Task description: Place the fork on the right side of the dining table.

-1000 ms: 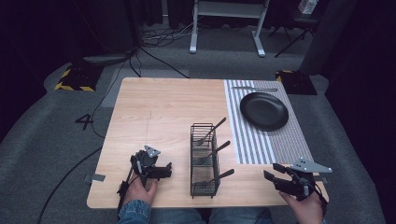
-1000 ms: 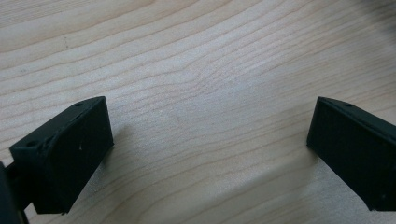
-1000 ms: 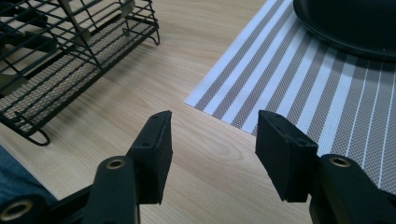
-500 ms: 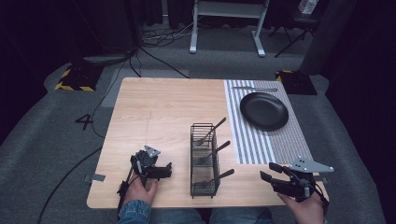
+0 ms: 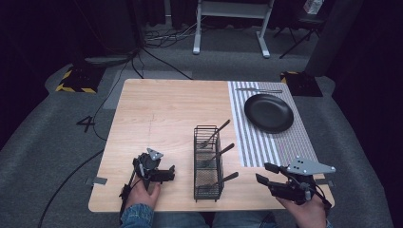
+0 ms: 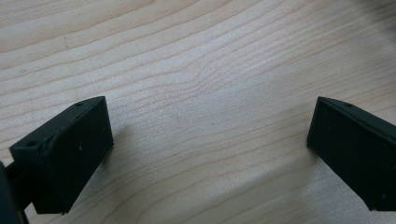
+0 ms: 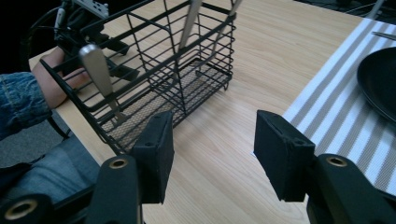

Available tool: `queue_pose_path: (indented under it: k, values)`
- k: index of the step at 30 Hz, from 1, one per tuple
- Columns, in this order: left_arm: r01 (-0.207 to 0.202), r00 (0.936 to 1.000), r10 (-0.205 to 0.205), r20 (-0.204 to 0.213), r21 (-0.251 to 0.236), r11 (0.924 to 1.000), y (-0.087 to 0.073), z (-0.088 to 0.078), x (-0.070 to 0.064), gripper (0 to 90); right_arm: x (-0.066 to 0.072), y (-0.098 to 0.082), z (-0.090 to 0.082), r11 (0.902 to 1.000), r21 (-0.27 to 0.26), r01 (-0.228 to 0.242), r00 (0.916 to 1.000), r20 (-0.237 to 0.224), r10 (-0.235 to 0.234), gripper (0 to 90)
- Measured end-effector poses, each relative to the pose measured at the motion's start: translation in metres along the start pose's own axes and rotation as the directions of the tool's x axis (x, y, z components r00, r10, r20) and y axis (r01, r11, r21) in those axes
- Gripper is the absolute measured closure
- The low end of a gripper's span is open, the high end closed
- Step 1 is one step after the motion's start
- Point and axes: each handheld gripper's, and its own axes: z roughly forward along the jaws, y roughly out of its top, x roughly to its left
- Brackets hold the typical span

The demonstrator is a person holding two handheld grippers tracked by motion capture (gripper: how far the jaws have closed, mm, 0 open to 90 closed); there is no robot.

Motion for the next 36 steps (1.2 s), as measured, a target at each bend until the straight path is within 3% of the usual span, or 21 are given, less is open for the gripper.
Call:
queue_pose_path:
  k: [10, 11, 12, 13, 21, 36]
  values:
    - [0.000, 1.0000, 0.000, 0.001, 0.000, 1.0000, 0.000, 0.000, 0.000, 0.4, 0.019, 0.017, 0.003, 0.9991, -0.008, 0.043, 0.9981, -0.045, -0.043, 48.1]
    - [0.000, 1.0000, 0.000, 0.001, 0.001, 1.0000, 0.000, 0.000, 0.000, 0.4, 0.021, 0.019, 0.005, 0.9988, -0.007, 0.049, 0.9964, -0.068, -0.049, 48.8]
    - [0.000, 1.0000, 0.000, 0.001, 0.001, 1.0000, 0.000, 0.000, 0.000, 0.4, 0.021, 0.019, 0.005, 0.9988, -0.007, 0.049, 0.9964, -0.068, -0.049, 48.8]
    - [-0.001, 1.0000, 0.001, 0.001, 0.001, 1.0000, 0.000, 0.000, 0.000, 0.4, 0.022, 0.020, 0.006, 0.9994, -0.003, 0.035, 0.9945, -0.098, -0.035, 49.1]
    - [0.001, 1.0000, -0.001, 0.000, 0.001, 1.0000, 0.000, 0.000, 0.000, 0.5, 0.031, 0.025, 0.010, 0.9989, -0.008, 0.046, 0.9887, -0.143, -0.047, 50.2]
    - [0.001, 1.0000, -0.001, 0.001, 0.000, 1.0000, 0.000, 0.000, 0.000, 0.5, 0.039, 0.034, 0.028, 0.9971, 0.030, 0.071, 0.9740, -0.218, -0.062, 64.4]
